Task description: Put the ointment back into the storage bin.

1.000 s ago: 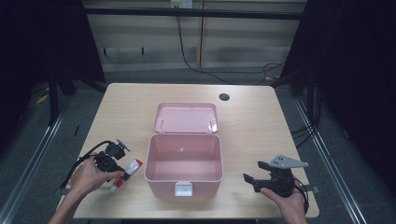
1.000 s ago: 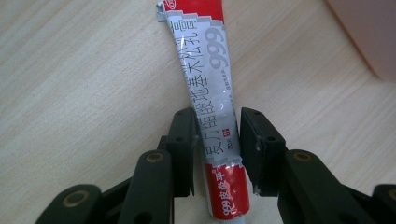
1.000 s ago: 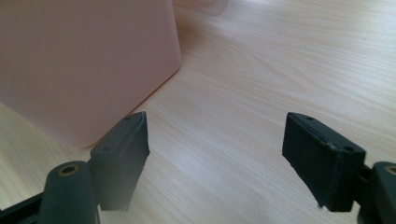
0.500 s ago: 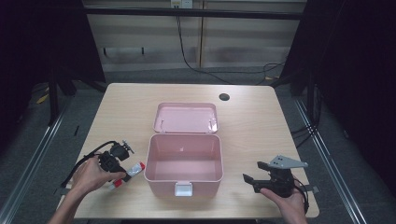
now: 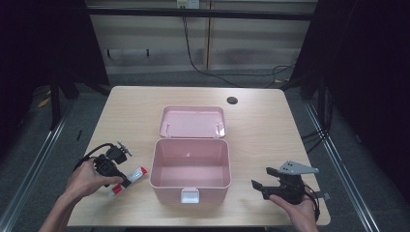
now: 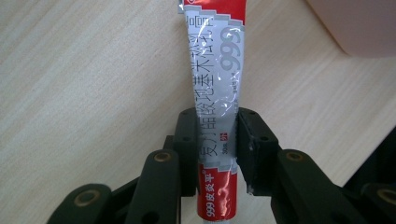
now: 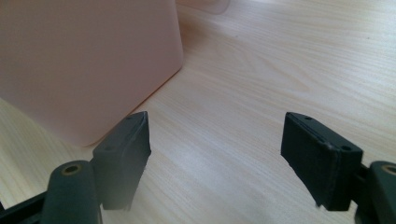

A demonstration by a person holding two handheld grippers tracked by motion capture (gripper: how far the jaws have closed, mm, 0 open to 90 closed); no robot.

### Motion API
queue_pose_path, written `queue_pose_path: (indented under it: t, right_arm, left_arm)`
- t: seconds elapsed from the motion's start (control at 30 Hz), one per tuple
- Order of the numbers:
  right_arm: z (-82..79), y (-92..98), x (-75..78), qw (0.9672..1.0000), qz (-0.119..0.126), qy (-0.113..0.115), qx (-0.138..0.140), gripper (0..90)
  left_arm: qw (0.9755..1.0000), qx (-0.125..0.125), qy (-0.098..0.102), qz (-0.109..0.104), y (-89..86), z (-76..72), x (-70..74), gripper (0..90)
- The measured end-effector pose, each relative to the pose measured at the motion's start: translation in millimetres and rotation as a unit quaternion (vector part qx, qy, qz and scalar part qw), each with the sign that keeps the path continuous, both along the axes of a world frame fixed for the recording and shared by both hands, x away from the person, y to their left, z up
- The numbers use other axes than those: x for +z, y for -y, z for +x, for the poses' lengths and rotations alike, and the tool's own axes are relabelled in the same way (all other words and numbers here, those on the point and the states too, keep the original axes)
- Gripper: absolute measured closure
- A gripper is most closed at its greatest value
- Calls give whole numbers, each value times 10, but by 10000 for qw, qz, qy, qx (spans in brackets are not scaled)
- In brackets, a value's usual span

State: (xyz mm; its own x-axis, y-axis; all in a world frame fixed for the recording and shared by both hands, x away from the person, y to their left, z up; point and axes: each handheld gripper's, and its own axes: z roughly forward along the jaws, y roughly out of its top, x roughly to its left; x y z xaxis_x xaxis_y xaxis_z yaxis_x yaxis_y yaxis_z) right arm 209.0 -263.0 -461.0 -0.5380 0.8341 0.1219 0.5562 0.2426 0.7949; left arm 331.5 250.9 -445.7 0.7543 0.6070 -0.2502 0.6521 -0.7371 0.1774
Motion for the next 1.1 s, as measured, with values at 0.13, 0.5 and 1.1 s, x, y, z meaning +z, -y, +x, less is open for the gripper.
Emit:
queue_pose_path:
  t: [0.13, 0.5, 1.1]
  right_arm:
    - [2, -2, -1, 10000, -4, -8, 13, 238]
    - [-6, -6, 10, 9999, 57, -50, 73, 238]
    - [-8, 2, 12, 10000, 26, -51, 59, 223]
  left_arm:
    - [9999, -22, -74, -133, -36, -9, 42, 708]
    - [9986, -458, -101, -254, -34, -99, 244, 708]
    - [9976, -670, -103, -133, -79, -125, 517, 708]
